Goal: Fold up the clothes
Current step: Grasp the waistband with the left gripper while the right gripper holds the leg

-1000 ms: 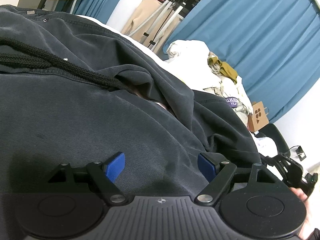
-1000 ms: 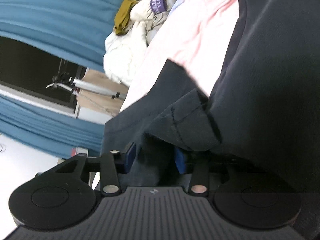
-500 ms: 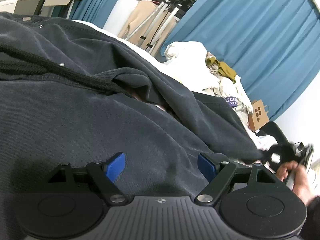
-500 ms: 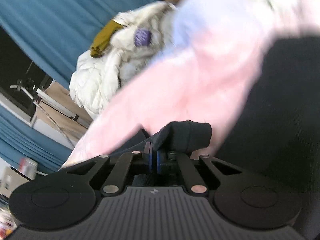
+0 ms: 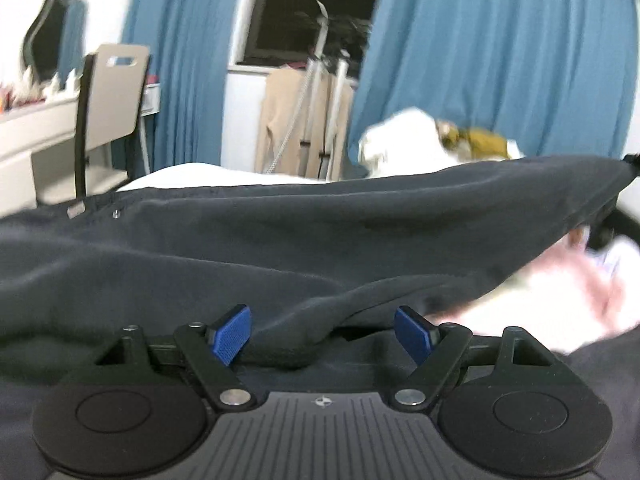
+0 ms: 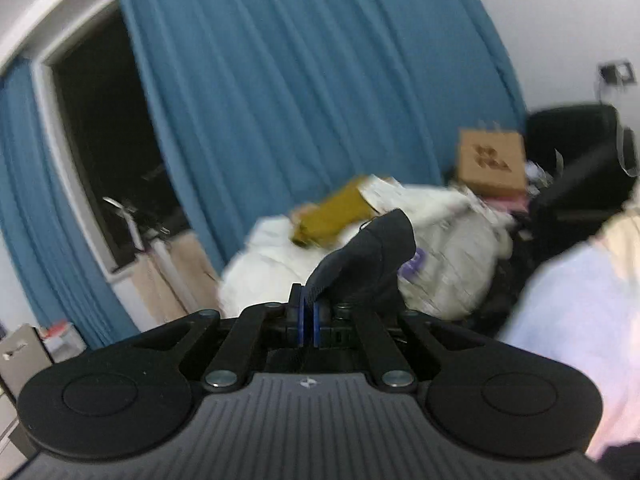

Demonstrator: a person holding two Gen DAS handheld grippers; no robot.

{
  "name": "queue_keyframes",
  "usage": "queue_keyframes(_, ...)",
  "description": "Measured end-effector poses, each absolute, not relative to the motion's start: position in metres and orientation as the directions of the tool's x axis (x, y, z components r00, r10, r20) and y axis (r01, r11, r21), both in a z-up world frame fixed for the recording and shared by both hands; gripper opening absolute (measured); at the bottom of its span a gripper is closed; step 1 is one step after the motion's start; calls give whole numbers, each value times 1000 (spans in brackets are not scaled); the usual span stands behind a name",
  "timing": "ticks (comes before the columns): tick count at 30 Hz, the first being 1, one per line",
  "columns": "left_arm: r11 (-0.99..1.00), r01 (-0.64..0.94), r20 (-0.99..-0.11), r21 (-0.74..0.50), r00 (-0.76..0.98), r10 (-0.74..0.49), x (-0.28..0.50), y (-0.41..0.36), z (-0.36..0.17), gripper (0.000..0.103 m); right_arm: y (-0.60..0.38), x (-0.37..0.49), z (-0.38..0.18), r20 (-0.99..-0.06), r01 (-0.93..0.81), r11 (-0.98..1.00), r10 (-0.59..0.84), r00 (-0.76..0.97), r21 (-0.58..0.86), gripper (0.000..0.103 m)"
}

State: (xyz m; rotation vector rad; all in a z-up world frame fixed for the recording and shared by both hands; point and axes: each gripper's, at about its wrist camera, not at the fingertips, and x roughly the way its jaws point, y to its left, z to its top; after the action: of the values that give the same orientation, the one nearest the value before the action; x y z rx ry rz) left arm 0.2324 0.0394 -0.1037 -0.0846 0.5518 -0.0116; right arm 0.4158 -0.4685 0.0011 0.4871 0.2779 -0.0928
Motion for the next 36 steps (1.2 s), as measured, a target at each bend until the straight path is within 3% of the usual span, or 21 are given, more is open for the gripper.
queue_keyframes(5,997,62,-552,43,833,-28,243,21,-119,75,-509,399,-96,-539,337,822,-44,841,459,4)
queue_keyframes(8,993,62,-545,101,838,3,245,11,-126,57,-526,388,-145,-638,417,759,-3,770,500,4)
queue_keyframes(10,991,42,-530,127,848,33,245,8,-129,25,-532,385,-158,-645,438,727,9,764,529,5)
queue_keyframes(12,996,13,-521,85,853,33,246,17,-125,14,-531,390,-154,-648,440,736,-4,762,514,5)
queue_keyframes(16,996,6,-477,-93,878,-50,241,44,-103,11,-524,410,-127,-639,421,779,-35,769,464,4)
queue_keyframes(21,955,70,-426,-288,884,-193,231,78,-75,10,-506,427,-55,-553,333,846,-55,831,416,3)
queue_keyframes(24,941,142,-423,-307,865,-268,224,83,-63,10,-509,424,-21,-486,288,857,-52,873,427,3)
queue_keyframes(27,943,218,-455,-251,833,-313,218,75,-58,11,-517,404,-9,-427,271,885,-93,899,378,3)
queue_keyframes(29,941,260,-496,-217,801,-336,214,63,-63,11,-534,390,-25,-451,308,883,-127,884,355,3)
queue_keyframes(34,952,276,-599,-136,742,-301,212,35,-87,12,-579,357,-119,-644,461,814,-147,751,353,4)
queue_keyframes(36,956,263,-615,-132,734,-287,214,32,-94,12,-584,346,-148,-679,487,791,-127,723,371,4)
